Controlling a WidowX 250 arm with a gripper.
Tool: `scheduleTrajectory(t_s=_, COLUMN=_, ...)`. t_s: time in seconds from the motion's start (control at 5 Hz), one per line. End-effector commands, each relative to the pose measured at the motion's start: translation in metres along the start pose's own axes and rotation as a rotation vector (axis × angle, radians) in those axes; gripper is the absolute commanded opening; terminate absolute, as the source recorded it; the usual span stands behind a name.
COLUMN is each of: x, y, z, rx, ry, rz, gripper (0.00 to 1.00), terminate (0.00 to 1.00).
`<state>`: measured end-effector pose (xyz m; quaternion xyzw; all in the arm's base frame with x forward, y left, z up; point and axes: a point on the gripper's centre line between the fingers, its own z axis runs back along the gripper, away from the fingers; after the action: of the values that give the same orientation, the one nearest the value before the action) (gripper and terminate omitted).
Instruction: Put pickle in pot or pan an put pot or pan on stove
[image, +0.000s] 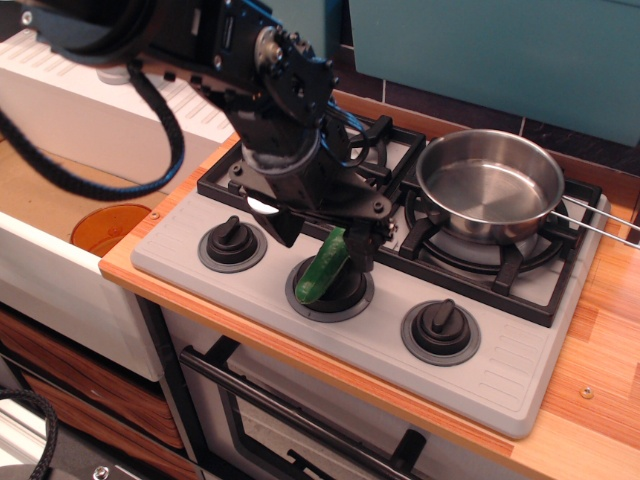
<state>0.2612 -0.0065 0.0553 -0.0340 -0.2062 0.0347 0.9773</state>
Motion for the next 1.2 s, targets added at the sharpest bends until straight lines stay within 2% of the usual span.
scheduleTrajectory(t_s=0.0, x=-0.001, y=-0.008, z=-0.005, rx=0.01, ry=-0.036, rz=0.015, gripper=0.0, terminate=0.0)
scheduleTrajectory(t_s=0.6, x=0.003, y=-0.015, z=0.003, rx=0.002, ry=-0.02, rz=0.028, gripper=0.0, terminate=0.0)
scheduleTrajectory(t_s=0.8, x=0.01, y=-0.02, z=0.022, rx=-0.013, ry=0.022, rz=0.042, gripper=0.0, terminate=0.0)
scheduleTrajectory(t_s=1.0, x=0.022, y=-0.035, z=0.055, rx=0.041, ry=0.063, rz=0.065, gripper=0.0, terminate=0.0)
